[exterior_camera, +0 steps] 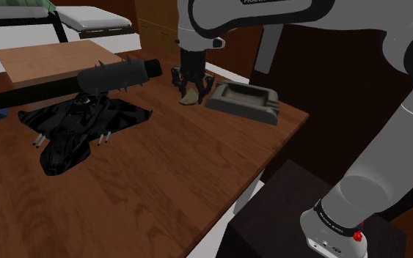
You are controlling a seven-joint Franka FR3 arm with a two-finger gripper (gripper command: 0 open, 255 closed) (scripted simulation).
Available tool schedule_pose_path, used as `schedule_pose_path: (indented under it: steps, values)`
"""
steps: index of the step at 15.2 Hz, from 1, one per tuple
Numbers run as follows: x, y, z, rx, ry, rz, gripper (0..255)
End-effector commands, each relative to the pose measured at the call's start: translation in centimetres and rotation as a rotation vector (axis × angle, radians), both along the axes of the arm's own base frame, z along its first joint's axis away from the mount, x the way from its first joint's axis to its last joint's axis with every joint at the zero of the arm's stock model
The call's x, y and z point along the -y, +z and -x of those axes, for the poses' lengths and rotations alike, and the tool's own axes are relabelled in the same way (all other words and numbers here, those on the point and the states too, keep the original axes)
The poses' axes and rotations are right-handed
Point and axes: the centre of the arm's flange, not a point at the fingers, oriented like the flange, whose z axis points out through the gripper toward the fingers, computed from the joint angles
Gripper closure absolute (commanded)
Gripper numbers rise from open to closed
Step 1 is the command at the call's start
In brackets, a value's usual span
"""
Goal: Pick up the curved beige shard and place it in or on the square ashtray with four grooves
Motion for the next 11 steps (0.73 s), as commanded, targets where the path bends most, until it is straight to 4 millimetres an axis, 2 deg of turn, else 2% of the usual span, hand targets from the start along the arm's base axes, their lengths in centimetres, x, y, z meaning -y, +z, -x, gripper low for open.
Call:
schedule_pose_path:
  steps: [1,11]
  values:
    - [0.0,1.2,0.0,0.000,0.000,0.000,255]
    - [0.0,6.5,0.0,0.000,0.000,0.000,255]
